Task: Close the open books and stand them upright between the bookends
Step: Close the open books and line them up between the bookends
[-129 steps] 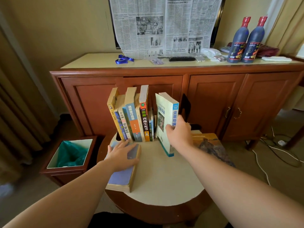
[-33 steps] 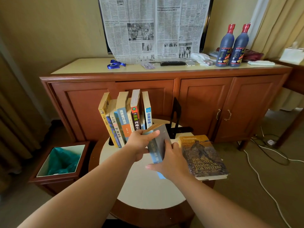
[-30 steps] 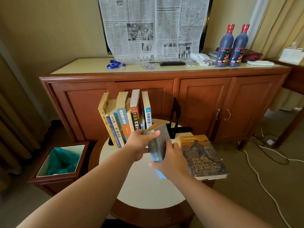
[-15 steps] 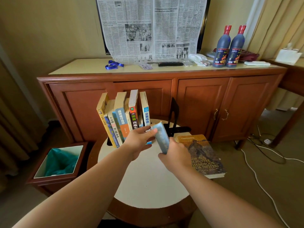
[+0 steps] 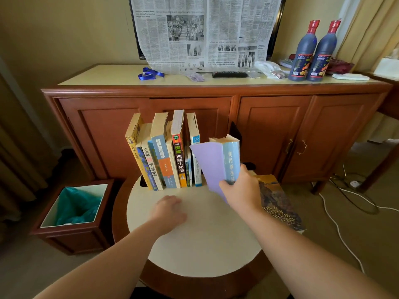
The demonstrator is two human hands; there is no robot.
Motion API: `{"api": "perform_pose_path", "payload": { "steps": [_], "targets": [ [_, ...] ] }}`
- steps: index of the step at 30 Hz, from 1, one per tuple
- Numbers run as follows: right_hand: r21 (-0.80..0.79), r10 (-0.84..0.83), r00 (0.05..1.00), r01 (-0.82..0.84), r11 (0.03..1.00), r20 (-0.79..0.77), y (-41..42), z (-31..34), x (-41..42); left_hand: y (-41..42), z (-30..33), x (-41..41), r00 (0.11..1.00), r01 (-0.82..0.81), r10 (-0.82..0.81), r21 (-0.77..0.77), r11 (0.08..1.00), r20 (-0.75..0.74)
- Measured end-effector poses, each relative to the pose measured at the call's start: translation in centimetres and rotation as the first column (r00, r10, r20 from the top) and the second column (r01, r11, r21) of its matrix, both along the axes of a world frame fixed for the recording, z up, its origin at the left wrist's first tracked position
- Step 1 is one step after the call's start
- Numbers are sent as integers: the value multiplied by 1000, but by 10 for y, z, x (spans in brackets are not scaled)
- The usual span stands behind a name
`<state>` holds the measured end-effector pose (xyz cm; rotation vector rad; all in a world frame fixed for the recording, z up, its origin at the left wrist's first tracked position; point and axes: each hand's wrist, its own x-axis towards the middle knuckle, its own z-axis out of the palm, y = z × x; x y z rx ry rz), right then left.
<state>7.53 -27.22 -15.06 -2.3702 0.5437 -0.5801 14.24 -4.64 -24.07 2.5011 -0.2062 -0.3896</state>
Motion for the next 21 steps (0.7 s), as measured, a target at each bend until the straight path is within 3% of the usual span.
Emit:
{"api": "perform_pose_path", "payload": {
  "steps": [3, 7, 13, 21],
  "targets": [
    [41, -23, 999, 22, 999, 25, -3, 0, 16, 12, -17, -4, 978, 137, -159, 157, 978, 137],
    [79, -72, 997, 70, 994, 20, -4, 0, 37, 15, -29, -4, 950, 159, -212, 230, 960, 228],
    [190, -123, 988, 103, 976, 92, -11, -11, 39, 17, -31, -3, 950, 167, -216, 217, 962, 227],
    [171, -161, 982, 142, 975, 103, -17, -14, 13, 17, -28, -5, 957, 174, -217, 218, 960, 191]
  ]
}}
